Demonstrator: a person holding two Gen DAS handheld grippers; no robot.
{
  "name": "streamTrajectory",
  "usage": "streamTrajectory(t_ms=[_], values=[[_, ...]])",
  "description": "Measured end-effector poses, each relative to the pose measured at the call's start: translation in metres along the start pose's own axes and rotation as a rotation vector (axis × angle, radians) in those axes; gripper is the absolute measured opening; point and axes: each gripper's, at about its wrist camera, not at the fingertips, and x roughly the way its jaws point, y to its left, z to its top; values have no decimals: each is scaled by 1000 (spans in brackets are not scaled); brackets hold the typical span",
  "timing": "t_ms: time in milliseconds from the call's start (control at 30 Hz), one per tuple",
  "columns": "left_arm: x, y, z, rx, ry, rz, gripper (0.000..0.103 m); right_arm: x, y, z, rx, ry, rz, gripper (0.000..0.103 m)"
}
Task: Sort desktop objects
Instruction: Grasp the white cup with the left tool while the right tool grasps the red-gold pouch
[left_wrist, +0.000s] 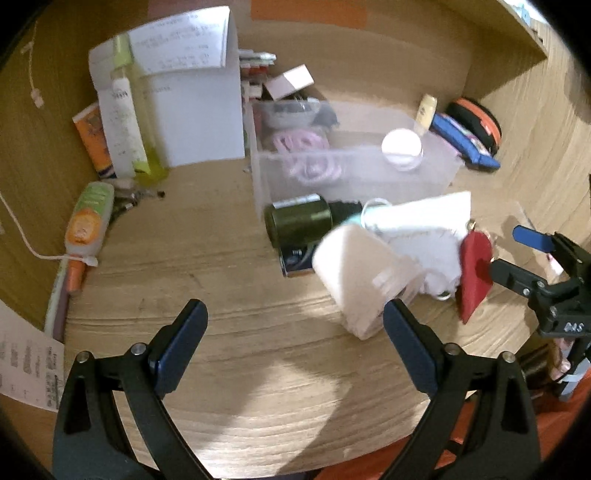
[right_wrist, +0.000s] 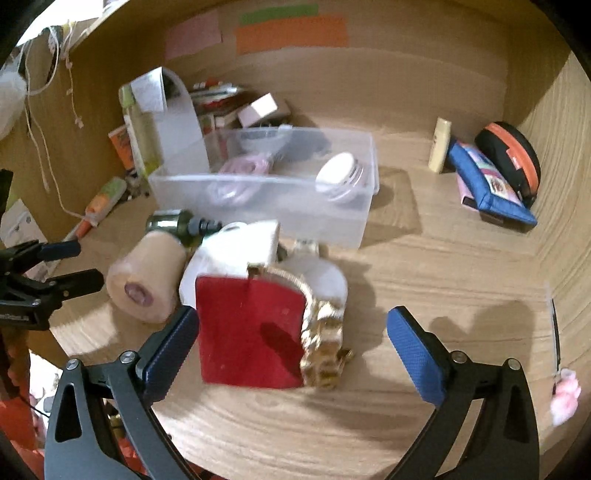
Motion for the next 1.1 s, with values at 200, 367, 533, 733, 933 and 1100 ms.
streamTrajectory(t_ms=[200, 367, 533, 733, 933, 1100], values=[[25, -7, 4, 14, 34, -50, 99, 7, 13, -11, -26, 36, -12, 101], [39, -18, 13, 43, 46, -101, 99, 16, 13, -15, -15, 73, 0, 101], [51, -28, 24, 70, 68, -133, 99, 29, 14, -15, 7, 118, 36, 101], [53, -34, 27, 88, 34, -109, 99, 37, 10, -16, 29, 128, 53, 85], [48, -32, 24, 75, 19, -167, 80, 32, 1, -18, 39, 130, 109, 59], [43, -33, 21, 66, -2, -150, 78, 17, -2, -18, 11, 105, 119, 29]])
